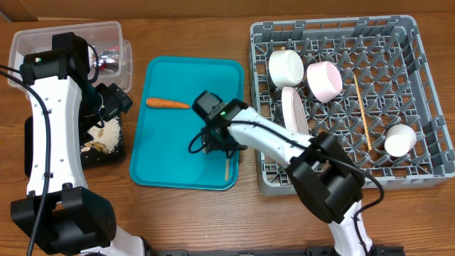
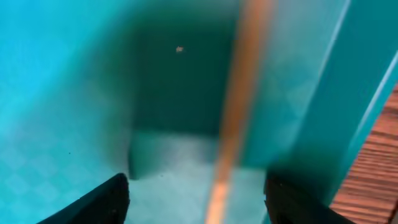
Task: Sort waste into correct bins and load items into the dishwasher
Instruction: 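Return the right gripper to the teal tray and grasp the second chopstick, then carry the second chopstick into the rack beside the first and release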
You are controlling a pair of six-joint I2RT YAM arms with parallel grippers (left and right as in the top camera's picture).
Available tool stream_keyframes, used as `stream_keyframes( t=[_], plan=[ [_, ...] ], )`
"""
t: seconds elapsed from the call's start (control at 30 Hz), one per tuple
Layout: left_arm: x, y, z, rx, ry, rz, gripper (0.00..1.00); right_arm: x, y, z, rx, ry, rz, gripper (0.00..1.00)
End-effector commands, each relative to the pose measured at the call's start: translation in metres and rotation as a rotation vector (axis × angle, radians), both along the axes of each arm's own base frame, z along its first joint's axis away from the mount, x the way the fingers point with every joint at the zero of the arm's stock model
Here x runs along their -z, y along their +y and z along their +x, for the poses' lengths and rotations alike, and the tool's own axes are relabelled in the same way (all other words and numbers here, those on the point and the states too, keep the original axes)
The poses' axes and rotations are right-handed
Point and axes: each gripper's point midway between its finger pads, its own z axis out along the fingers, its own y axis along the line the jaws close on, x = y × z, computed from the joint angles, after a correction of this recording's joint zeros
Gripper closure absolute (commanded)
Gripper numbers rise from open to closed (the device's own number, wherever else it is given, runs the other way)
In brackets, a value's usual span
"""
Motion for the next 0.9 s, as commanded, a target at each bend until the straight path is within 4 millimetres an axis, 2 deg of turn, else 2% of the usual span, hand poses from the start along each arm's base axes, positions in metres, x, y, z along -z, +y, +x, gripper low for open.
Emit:
stream_keyframes(
  t=[0.0, 0.17, 0.4, 0.57, 0.87],
  plan=[
    [-0.003, -0.002, 0.0, 0.0, -0.01, 0.001, 0.0, 0.016, -0.002, -0.006, 0.047, 0.02, -0.041, 0.34],
    [-0.003, -0.002, 0.0, 0.0, -0.01, 0.001, 0.0, 0.016, -0.005, -0.004, 0.068, 0.007, -0.052, 0.48],
    [-0.003, -0.002, 0.0, 0.0, -0.011, 0.001, 0.0, 0.016, -0.001, -0.011, 0.075, 0.011, -0.062, 0.79],
    [-0.003, -0.002, 0.0, 0.0, -0.011, 0.0, 0.0, 0.016, 0.002, -0.014, 0.067, 0.007, -0.064, 0.82],
    [-0.003, -0.002, 0.0, 0.0, -0.011, 0.001, 0.0, 0.013, -0.004, -0.014, 0.069, 0.018, -0.08, 0.96]
  ],
)
